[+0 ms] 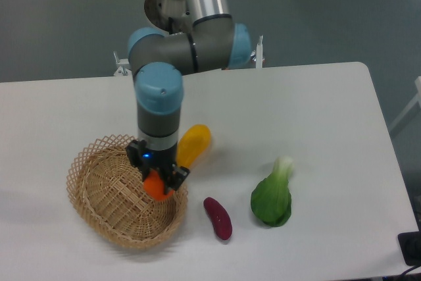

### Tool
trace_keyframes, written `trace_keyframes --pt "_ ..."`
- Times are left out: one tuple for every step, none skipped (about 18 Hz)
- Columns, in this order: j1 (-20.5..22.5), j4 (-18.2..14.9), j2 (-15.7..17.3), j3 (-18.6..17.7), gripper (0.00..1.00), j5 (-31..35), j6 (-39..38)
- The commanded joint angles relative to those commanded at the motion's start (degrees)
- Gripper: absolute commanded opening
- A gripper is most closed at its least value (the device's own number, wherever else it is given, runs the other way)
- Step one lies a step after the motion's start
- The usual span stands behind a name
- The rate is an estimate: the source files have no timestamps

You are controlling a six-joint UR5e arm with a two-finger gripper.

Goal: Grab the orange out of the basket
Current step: 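Lift the held orange out of the basket and carry it away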

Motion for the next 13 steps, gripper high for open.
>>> trace_keyframes --pt "0.26 0.00 0.00 -0.35 0.50 1.23 0.88" --pt "1.05 0.09 0.09 -0.53 0.50 2.28 2.28" --pt "2.19 0.09 0.17 -0.53 0.50 2.64 3.33" --pt "3.07 -0.17 0.35 -0.10 0.47 2.65 3.95" --pt "4.04 -0.35 0.52 0.17 0.43 2.65 4.31" --pt "4.74 -0.35 0.53 0.26 0.42 2.65 4.31" --pt "5.27 -0.35 0.44 0.26 0.42 2.73 4.31" --pt "5.97 -0.35 0.44 0.26 0.43 2.73 4.31" --pt "6.94 -0.35 0.44 0.17 0.43 2.65 4.40" --pt "7.73 -0.35 0.53 0.26 0.43 2.65 4.40" --pt "8.52 -0.35 0.53 0.43 0.43 2.73 4.40" --pt "9.40 -0.35 0.44 0.96 0.43 2.82 4.57" --pt "10.45 -0.52 0.18 2.09 0.43 2.82 6.49"
